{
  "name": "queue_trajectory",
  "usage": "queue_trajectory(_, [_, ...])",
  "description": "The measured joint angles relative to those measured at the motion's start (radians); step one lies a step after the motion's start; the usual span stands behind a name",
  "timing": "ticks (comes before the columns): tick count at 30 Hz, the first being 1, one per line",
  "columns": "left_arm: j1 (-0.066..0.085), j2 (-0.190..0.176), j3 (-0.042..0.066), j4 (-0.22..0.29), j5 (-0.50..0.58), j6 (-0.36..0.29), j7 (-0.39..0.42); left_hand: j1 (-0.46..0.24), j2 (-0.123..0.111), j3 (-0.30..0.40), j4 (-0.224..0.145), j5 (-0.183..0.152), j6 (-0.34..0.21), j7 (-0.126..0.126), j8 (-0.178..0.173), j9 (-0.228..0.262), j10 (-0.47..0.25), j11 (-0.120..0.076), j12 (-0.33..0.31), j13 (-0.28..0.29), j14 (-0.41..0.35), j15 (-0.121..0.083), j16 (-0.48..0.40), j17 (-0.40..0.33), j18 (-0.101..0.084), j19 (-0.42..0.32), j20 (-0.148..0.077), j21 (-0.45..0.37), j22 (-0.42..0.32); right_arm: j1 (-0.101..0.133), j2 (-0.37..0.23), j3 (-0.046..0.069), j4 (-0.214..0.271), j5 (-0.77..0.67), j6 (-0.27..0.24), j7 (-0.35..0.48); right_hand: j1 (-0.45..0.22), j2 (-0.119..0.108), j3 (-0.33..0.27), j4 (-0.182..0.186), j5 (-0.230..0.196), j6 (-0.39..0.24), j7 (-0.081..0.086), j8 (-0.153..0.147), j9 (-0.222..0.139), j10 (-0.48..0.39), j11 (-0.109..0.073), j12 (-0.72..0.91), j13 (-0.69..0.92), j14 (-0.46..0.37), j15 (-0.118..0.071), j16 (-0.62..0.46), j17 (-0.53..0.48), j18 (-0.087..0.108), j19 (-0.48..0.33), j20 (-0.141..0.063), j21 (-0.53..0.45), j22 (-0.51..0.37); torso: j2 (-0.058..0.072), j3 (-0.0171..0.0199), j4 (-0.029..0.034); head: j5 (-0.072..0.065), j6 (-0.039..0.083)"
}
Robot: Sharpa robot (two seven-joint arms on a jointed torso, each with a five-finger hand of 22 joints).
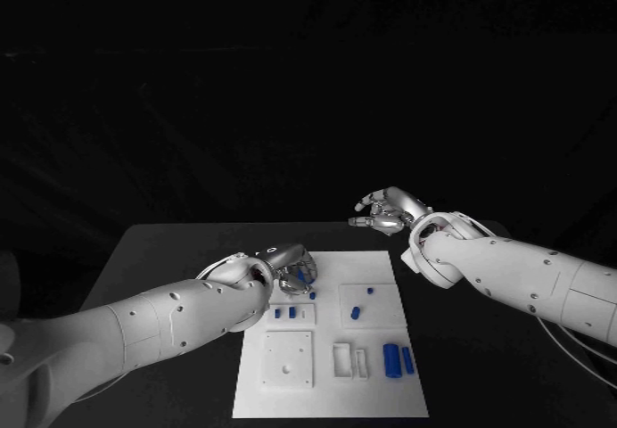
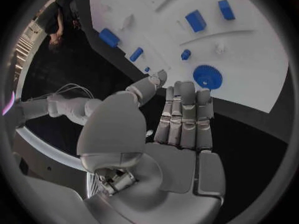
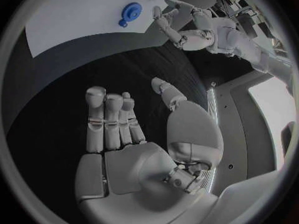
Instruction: Assemble the parts on the task board
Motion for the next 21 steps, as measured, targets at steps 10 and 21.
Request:
queue_trajectory(10, [-0.013,0.039,-0.013,-0.058,-0.093,0.024,-0.004,0.001,0.001,0.000,0.000,0.000,0.005,0.002,0.004,-0.024,0.017,-0.004,-0.041,-0.020,0.027,-0.002,0.057,0.035,0.000,0.038,-0.013,0.031,0.015,0.000,0.002,0.000,0.002,0.000,0.001,0.000,0.000,0.000,0.000,0.000,0.000,0.000,0.000,0.000,0.000,0.000,0.000,0.000,0.000,0.000,0.000,0.000,0.000,0.000,0.000,0.000,0.000,0.001,0.001,0.0005,-0.0012,-0.004,0.002])
queue_trajectory(21, [-0.025,0.062,-0.013,-0.090,-0.117,0.025,-0.005,0.005,-0.003,-0.003,0.009,0.000,-0.024,0.006,-0.012,-0.048,-0.009,0.000,-0.097,-0.049,0.067,0.011,0.091,0.047,-0.001,0.070,-0.016,0.050,0.015,0.000,0.002,0.000,0.008,0.000,0.001,0.000,0.000,0.000,0.000,0.000,0.000,0.001,0.003,0.000,0.000,0.000,0.000,0.000,0.000,0.000,0.000,0.000,0.000,0.000,0.000,0.000,0.000,0.001,0.001,0.0005,-0.0006,-0.004,-0.008])
